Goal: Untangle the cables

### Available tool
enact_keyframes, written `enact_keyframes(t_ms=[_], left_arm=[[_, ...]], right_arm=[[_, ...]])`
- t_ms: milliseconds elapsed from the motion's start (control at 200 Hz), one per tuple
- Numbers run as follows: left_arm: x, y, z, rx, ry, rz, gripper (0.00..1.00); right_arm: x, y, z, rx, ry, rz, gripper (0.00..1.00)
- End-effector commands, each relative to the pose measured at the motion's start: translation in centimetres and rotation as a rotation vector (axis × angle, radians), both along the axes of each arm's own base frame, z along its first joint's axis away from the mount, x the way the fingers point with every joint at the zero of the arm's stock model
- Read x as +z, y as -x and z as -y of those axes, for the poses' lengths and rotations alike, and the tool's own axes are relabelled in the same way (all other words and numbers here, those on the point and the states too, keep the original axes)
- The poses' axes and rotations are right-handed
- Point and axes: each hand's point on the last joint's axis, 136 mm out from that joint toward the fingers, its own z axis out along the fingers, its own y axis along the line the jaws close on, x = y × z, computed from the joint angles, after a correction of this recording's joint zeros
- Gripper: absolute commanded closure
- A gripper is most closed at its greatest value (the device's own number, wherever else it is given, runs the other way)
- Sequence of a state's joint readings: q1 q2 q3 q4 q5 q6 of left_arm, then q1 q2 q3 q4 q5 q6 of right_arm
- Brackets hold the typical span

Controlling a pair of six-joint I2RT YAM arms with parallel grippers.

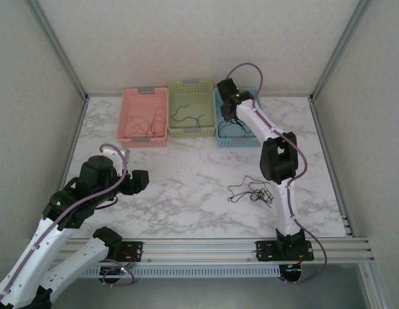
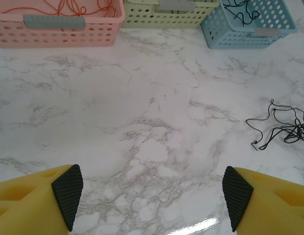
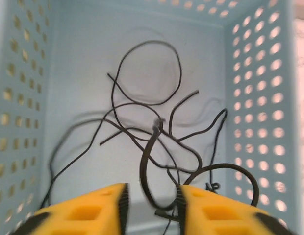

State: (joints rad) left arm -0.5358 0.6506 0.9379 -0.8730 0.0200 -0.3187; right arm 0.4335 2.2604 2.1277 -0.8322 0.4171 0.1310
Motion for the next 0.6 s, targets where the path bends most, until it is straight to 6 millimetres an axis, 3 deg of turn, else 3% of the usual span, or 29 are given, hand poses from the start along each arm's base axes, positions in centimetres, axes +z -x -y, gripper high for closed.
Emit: enact_keyframes(t_ms=[0,130,325,476,596], left_arm=[[-0.5,0.1,-0.1,0.008,0.001,-0.014,0.22],[-0.5,0.1,0.0,0.006,0.002,-0.016,0.22],[-0.5,0.1,0.0,0.007,0.002,-0.016,0.22],[-0.6,0.0,0.0,0.007,0.002,-0.017,0.22],[-0.7,0.0,0.4,-0.007,0.009,-0.027,0.22]], right_arm=[[3.7,1.6,0.2,-0.008,-0.045,0.023,0.54],[6.0,2.6,0.7,-0.025,-0.073,0.057,0.41],[9.5,5.1,1.3,-0.032,-0.151,0.111,0.40],[9.4,9.5,2.4,-0.058,-0.245,0.114,0.41],[7.1,14.9,3.9,-0.091,-0.326,0.089,0.42]])
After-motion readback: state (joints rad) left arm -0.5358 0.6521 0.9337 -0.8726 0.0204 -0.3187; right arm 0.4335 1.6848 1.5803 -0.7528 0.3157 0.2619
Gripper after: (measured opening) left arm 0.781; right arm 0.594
